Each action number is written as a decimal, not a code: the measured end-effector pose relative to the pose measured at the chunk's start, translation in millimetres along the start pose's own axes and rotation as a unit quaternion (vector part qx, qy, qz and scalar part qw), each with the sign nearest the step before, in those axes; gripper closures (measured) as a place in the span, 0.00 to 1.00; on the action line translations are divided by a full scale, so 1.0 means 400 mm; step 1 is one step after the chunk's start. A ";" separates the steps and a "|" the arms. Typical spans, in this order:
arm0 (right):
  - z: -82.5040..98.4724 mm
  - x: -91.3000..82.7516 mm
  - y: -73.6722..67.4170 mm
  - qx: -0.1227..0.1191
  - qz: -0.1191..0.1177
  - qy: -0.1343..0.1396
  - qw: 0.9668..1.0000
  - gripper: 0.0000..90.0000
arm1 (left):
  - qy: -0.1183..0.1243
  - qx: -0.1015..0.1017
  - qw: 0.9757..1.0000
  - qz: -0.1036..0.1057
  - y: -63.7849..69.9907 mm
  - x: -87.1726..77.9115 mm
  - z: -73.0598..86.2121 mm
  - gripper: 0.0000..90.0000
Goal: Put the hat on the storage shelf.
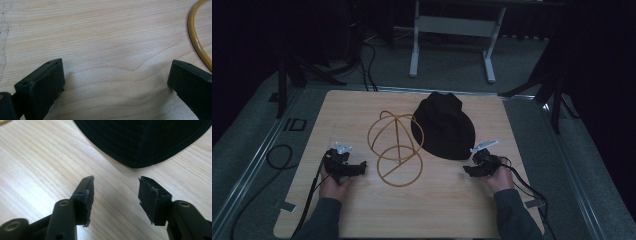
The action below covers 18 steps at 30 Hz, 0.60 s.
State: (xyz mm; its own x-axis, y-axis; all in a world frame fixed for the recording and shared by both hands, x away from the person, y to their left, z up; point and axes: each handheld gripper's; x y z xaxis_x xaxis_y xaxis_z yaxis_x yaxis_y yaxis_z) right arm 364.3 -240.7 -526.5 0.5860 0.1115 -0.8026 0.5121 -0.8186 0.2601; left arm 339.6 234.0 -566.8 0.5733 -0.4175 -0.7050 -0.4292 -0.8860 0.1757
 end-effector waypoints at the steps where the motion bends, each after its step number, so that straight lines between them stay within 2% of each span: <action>1: -0.004 -0.002 0.003 -0.008 -0.006 -0.004 1.000 0.50 | 0.000 0.000 1.000 0.000 0.000 0.000 0.000 0.01; 3: -0.008 -0.006 0.009 -0.017 -0.034 -0.006 0.999 0.50 | 0.000 0.000 1.000 0.000 0.000 0.000 0.000 0.01; 5: -0.011 -0.012 0.016 -0.018 -0.046 -0.006 0.999 0.49 | 0.000 0.000 1.000 0.000 0.000 0.000 0.000 0.01; 12: -0.029 -0.029 0.046 -0.021 -0.049 -0.010 0.999 0.50 | 0.000 0.000 1.000 0.000 0.000 0.000 0.000 0.01; 18: -0.044 -0.031 0.052 -0.026 -0.052 -0.017 0.998 0.49 | 0.000 0.000 1.000 0.000 0.000 0.000 0.000 0.01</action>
State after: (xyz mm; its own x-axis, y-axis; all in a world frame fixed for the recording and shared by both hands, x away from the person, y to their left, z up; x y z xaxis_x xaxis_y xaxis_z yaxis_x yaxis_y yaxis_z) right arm 378.6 -249.3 -501.6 0.5070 0.1754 -0.8439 0.6012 -0.7735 0.2004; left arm 339.5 234.0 -566.7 0.5728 -0.4174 -0.7055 -0.4293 -0.8860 0.1756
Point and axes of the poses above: each handheld gripper's, and its own axes: x roughly forward along the jaws, z roughly out of its underside, y roughly to its right, and after that the axes turned 15 degrees about z, right-handed
